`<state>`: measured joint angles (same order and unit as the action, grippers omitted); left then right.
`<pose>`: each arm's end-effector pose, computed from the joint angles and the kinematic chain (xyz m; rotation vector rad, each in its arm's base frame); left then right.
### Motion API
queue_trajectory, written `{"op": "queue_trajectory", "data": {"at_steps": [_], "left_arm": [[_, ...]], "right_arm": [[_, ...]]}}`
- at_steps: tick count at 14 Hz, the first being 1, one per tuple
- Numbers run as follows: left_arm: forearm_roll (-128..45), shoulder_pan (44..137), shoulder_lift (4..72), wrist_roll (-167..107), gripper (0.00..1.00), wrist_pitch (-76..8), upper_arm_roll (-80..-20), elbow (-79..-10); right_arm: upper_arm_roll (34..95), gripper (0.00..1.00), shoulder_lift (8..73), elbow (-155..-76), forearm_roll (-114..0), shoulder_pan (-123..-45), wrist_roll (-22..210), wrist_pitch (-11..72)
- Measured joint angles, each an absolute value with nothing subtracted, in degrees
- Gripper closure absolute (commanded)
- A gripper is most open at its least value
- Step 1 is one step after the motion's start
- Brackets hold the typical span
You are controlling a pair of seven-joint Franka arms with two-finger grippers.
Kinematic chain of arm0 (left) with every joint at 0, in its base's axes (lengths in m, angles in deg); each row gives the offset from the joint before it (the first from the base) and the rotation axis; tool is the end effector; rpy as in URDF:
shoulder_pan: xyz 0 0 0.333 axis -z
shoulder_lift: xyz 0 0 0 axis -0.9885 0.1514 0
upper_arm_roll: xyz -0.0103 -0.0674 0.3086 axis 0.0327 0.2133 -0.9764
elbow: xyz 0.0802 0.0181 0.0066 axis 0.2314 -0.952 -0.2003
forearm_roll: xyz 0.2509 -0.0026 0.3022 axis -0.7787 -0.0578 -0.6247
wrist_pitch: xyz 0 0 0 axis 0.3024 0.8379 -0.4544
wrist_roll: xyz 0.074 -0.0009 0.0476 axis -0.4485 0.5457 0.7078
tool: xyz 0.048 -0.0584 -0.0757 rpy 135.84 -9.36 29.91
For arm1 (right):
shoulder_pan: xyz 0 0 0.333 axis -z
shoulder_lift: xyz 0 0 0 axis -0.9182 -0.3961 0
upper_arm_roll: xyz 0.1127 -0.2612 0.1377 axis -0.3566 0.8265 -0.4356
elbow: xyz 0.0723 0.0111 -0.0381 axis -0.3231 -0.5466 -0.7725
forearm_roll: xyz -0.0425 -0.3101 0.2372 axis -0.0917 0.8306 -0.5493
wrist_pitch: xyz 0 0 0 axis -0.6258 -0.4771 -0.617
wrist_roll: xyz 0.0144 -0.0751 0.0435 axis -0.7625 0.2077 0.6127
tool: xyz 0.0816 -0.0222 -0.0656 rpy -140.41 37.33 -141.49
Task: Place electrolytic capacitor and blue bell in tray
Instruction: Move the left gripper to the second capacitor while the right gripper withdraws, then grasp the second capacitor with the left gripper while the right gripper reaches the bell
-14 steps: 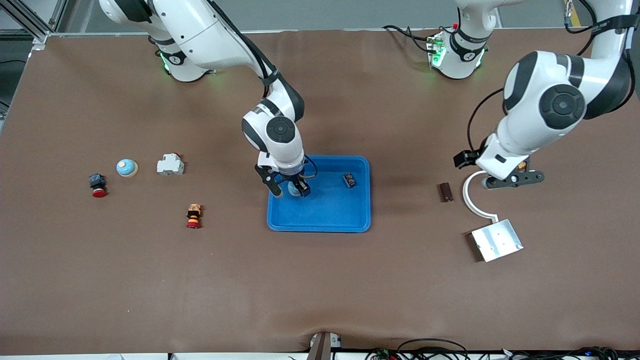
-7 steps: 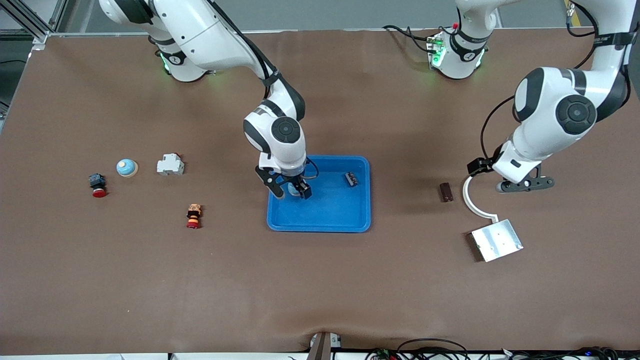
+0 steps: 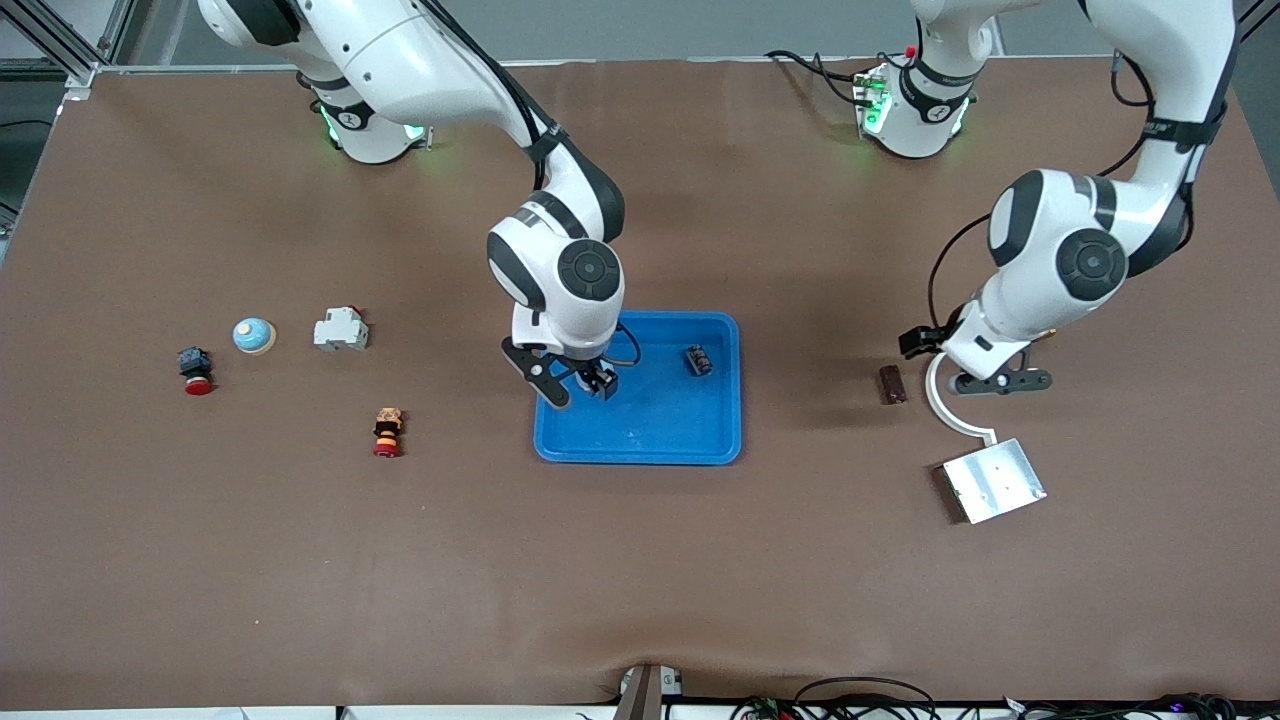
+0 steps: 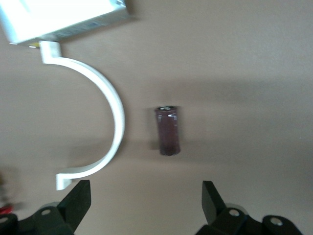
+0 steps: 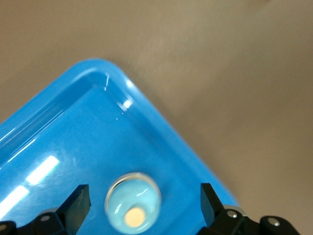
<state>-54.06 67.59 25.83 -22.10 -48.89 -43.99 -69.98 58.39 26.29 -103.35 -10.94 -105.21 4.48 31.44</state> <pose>0.5373 -0.0966 0.2831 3.1086 0.0522 -0.1608 0.5431 0.4308 0.2629 2.7653 -1.0216 0.0629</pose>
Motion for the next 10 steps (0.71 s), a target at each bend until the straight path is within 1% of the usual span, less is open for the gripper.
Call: {"op": "queue_trajectory", "data": {"at_steps": [3, 6, 10], "left_arm": [[-54.1, 68.0, 29.2, -22.1, 0.0, -52.4, -44.0, -69.9], [-54.8, 68.3, 32.2, -21.9, 0.0, -55.3, -44.0, -69.9], [-56.1, 68.3, 35.3, -20.6, 0.0, -56.7, -44.0, -69.5]], "right_arm": [[58.8, 0.0, 29.2, -102.9, -10.9, -102.1, 13.9, 25.3], [58.8, 0.0, 32.5, -102.8, -10.9, -99.1, 19.3, 21.9], [59.0, 0.0, 36.7, -102.8, -10.9, -94.3, 31.5, 16.9]]}}
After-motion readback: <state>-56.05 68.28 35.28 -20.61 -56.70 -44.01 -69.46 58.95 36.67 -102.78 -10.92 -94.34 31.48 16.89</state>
